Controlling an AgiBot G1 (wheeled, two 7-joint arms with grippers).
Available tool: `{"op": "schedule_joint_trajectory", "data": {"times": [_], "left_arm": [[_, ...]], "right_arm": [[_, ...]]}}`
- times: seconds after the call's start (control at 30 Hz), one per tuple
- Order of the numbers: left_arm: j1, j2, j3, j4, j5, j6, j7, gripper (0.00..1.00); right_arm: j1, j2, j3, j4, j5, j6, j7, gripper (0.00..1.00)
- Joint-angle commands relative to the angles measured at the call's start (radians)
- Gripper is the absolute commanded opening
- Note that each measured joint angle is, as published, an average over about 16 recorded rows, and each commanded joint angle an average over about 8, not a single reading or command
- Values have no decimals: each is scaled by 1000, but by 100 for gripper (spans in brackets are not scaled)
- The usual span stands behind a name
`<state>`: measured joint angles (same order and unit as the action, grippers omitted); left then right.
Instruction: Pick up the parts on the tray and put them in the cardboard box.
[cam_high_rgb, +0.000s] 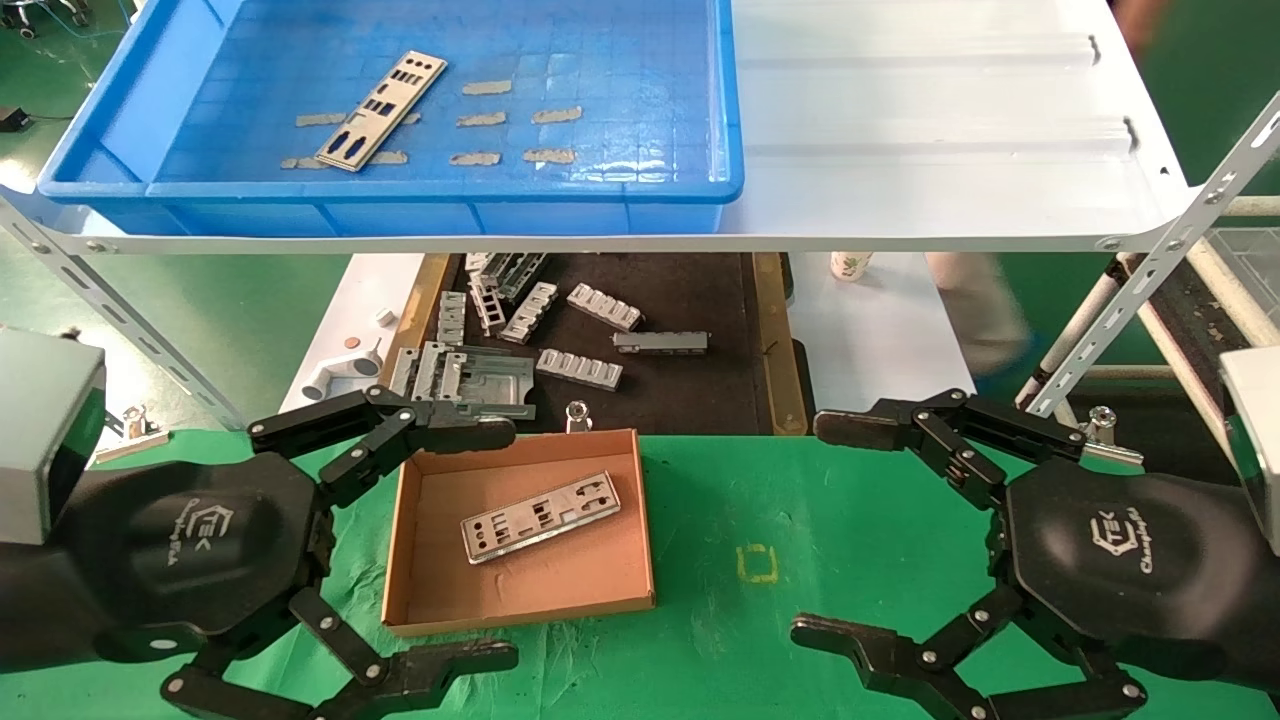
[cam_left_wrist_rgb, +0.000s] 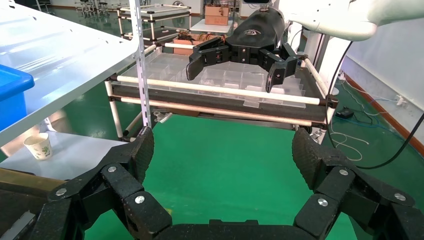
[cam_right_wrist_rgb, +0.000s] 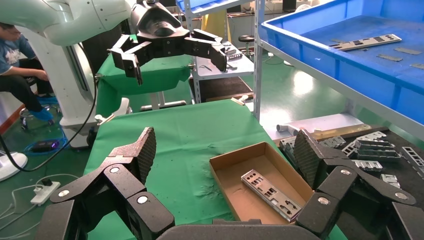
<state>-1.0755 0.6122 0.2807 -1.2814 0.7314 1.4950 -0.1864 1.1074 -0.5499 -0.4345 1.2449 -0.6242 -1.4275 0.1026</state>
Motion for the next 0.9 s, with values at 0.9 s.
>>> {"op": "schedule_joint_trajectory", "data": {"times": [0.9], "left_arm": [[0, 0, 0, 0, 0, 0, 0, 100]], "right_arm": [[0, 0, 0, 0, 0, 0, 0, 100]]}}
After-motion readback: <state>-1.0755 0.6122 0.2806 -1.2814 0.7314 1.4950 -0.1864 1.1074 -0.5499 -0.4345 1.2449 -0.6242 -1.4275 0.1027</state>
